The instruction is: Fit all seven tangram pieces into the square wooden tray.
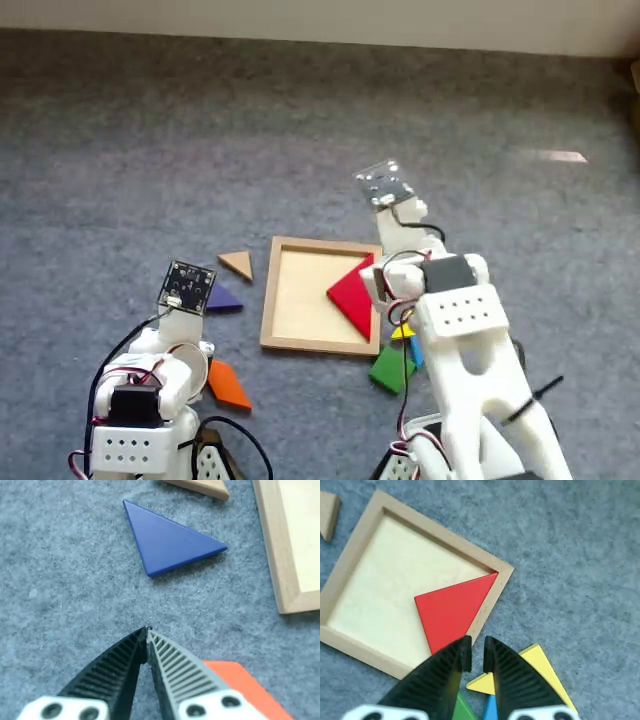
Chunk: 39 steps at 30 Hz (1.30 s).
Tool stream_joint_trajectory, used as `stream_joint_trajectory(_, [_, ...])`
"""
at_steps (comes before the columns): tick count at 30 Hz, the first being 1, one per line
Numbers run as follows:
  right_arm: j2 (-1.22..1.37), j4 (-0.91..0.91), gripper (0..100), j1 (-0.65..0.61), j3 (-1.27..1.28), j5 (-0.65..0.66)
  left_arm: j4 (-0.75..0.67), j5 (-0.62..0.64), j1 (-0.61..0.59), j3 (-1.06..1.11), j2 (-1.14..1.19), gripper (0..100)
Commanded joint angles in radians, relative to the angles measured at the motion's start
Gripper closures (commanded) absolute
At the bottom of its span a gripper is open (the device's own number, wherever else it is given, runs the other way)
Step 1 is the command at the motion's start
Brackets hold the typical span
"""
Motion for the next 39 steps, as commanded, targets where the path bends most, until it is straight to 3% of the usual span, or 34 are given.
stream_joint_trajectory(1, [-0.059, 0.059, 94.3, 0.015, -0.053, -0.087, 0.012, -0.003, -0.01, 0.021, -0.045, 99])
stream_joint_trajectory(6, [-0.059, 0.084, 93.2, 0.022, -0.051, -0.235, 0.012, -0.003, -0.01, 0.021, -0.045, 99])
stream_joint_trajectory(12, [-0.058, 0.076, 73.5, 0.09, -0.051, -0.572, 0.012, -0.003, -0.012, 0.021, -0.045, 99])
stream_joint_trajectory(16, [-0.058, 0.061, 71.7, 0.104, -0.047, -0.824, 0.012, -0.003, -0.012, 0.021, -0.045, 99])
stream_joint_trajectory(23, [0.01, 0.05, 71.6, 0.099, -0.033, -0.859, 0.012, -0.003, -0.012, 0.021, -0.045, 99])
stream_joint_trajectory(26, [0.125, 0.079, 67.2, 0.102, -0.038, -0.939, 0.012, -0.003, -0.012, 0.021, -0.045, 99])
stream_joint_trajectory(31, [0.341, 0.147, 56.6, 0.104, -0.189, -1.06, 0.012, -0.003, -0.012, 0.021, -0.045, 99])
stream_joint_trajectory(39, [0.627, 0.117, 55.9, 0.157, -0.358, -1.134, 0.012, -0.003, -0.012, 0.021, -0.045, 99])
